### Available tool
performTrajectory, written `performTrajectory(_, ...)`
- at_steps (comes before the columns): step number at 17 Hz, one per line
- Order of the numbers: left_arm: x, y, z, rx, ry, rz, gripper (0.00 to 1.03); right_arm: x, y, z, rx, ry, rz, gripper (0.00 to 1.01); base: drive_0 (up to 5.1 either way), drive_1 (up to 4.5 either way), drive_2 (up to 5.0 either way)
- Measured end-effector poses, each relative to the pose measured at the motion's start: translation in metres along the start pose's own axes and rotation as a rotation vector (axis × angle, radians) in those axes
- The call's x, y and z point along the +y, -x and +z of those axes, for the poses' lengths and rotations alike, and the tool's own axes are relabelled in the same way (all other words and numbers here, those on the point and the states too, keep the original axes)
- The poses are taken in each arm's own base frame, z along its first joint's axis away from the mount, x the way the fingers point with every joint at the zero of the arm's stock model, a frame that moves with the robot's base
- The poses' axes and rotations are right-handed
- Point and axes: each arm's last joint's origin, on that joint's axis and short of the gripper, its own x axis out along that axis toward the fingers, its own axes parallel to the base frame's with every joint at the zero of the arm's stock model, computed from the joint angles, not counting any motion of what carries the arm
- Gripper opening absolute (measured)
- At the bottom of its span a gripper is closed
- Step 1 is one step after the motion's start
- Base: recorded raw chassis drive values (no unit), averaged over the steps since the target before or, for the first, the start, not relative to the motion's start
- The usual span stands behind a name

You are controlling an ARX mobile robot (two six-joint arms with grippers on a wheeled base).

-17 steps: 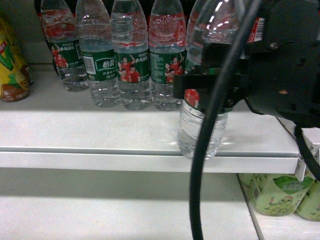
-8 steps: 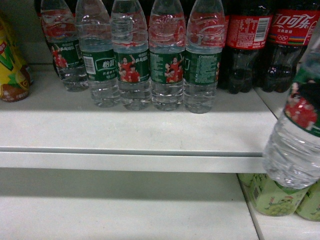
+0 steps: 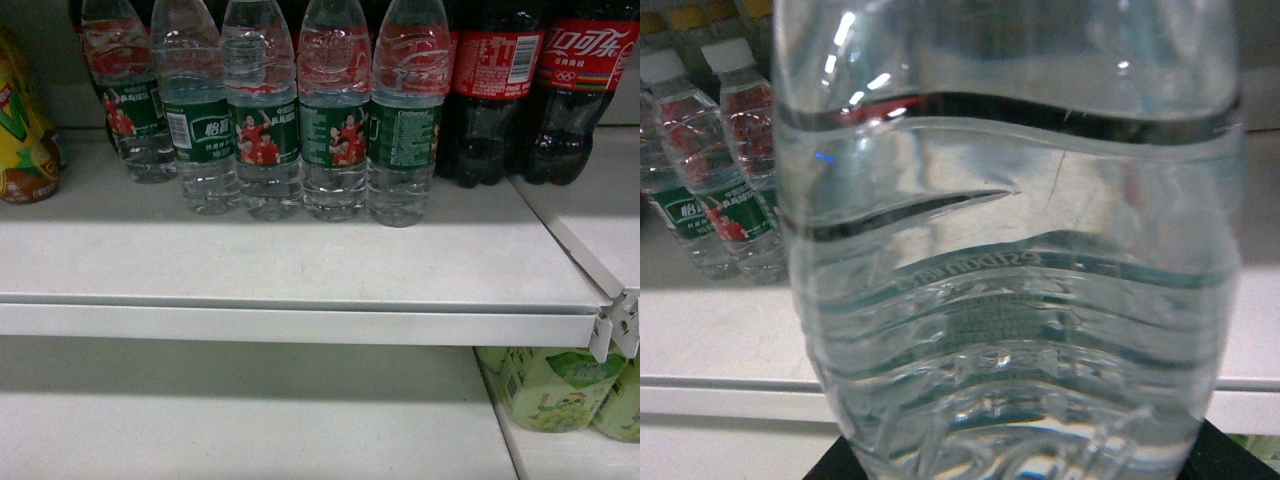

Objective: Move water from second to third shelf

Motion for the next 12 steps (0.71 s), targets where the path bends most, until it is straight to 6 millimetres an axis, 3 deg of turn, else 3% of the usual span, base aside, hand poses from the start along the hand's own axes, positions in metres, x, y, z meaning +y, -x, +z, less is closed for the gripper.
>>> performTrajectory(5, 0.0, 0.0, 0.0, 0.0, 0.0, 0.0, 0.98, -0.002, 0.026, 0.003, -0.057, 0.016, -0.063, 0.4, 0.0, 0.0, 0.0)
performTrajectory(12, 0.0, 0.0, 0.0, 0.0, 0.0, 0.0, 0.98, -0.018, 0.03, 0.002, -0.073, 0.033, -0.169, 0.4, 0.0, 0.0, 0.0)
